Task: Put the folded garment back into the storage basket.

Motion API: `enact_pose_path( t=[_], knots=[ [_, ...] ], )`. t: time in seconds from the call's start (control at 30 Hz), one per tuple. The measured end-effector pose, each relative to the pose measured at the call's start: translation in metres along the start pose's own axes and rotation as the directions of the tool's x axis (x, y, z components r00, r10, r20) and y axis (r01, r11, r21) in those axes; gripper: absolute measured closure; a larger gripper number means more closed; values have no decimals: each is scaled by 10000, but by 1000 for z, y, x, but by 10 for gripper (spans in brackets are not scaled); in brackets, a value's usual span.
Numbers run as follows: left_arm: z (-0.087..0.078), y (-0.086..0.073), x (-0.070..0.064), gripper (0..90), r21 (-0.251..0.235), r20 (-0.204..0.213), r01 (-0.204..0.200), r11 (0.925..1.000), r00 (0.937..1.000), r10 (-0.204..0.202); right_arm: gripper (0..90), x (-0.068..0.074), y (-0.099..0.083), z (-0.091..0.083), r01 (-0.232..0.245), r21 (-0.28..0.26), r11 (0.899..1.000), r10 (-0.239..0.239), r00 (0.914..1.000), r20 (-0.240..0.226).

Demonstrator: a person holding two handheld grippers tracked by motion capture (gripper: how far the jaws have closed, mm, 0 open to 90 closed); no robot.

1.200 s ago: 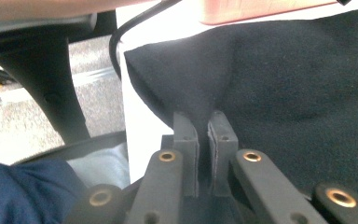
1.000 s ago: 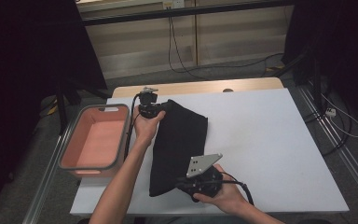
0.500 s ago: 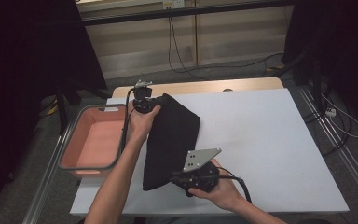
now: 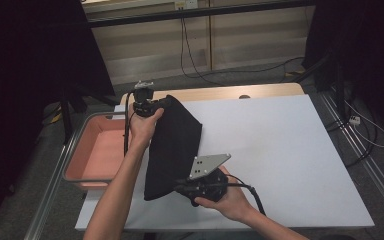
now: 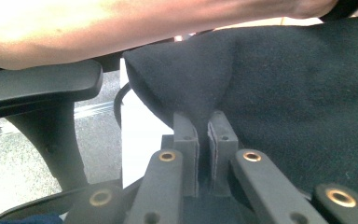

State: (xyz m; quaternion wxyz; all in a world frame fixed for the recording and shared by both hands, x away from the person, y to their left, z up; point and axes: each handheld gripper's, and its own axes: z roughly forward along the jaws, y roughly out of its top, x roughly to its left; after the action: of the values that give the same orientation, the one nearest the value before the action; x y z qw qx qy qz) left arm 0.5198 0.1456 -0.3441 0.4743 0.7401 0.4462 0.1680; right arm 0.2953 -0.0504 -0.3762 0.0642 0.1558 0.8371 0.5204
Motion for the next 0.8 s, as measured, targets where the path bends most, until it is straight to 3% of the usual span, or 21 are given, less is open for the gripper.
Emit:
enact_pose_path(
  t=[0.23,0.53,0.8],
  knots=[
    [-9,6,4,834,-120,-180,-151,9998,9997,149,853,0,8,3,89,-178,9998,-90,9999,-84],
    [-17,11,17,833,-232,-309,52,9997,9995,-60,853,-2,20,11,127,-309,9994,-134,9997,-219],
    [-33,18,26,834,-463,-516,53,9989,9986,-77,853,0,31,15,285,-531,9982,-301,9991,-288]
  ],
)
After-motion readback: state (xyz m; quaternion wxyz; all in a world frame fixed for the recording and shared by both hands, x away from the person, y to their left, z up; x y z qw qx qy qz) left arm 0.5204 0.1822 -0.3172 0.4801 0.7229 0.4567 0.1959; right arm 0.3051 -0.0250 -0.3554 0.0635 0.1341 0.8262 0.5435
